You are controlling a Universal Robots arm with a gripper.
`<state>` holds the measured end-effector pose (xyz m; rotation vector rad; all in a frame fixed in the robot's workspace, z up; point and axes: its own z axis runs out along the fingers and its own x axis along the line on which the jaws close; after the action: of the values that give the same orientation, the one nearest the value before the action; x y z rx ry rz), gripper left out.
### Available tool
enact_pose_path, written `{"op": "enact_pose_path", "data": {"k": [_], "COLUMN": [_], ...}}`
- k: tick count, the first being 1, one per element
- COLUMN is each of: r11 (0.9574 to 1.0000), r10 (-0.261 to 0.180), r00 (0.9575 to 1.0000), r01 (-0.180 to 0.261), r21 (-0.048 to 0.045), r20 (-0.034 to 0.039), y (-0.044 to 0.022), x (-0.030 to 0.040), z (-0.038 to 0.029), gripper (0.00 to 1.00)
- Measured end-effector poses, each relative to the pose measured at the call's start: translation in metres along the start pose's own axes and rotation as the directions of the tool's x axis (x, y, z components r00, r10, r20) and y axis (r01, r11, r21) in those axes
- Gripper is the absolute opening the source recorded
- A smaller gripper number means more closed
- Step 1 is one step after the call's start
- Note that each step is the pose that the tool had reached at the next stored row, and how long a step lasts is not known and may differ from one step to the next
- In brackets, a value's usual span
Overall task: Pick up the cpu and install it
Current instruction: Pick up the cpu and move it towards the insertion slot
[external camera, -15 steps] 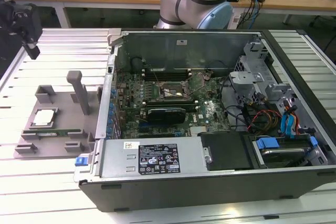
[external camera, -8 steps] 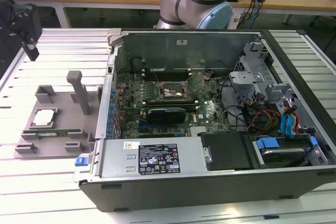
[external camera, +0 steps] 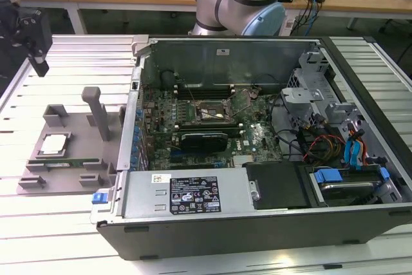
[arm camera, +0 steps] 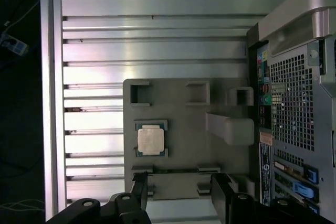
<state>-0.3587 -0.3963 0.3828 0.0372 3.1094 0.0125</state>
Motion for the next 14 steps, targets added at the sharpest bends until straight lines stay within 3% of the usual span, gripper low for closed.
{"op": "enact_pose_path", "data": {"k": [14], "r11": [1.0], "r10": [0.0], "r00": [1.0], "r01": [0.0], "r21": [0.0], "r20": [0.0], "y": [-0.0001], "x": [0.0003], "z": [0.01], "gripper": [0.6]}}
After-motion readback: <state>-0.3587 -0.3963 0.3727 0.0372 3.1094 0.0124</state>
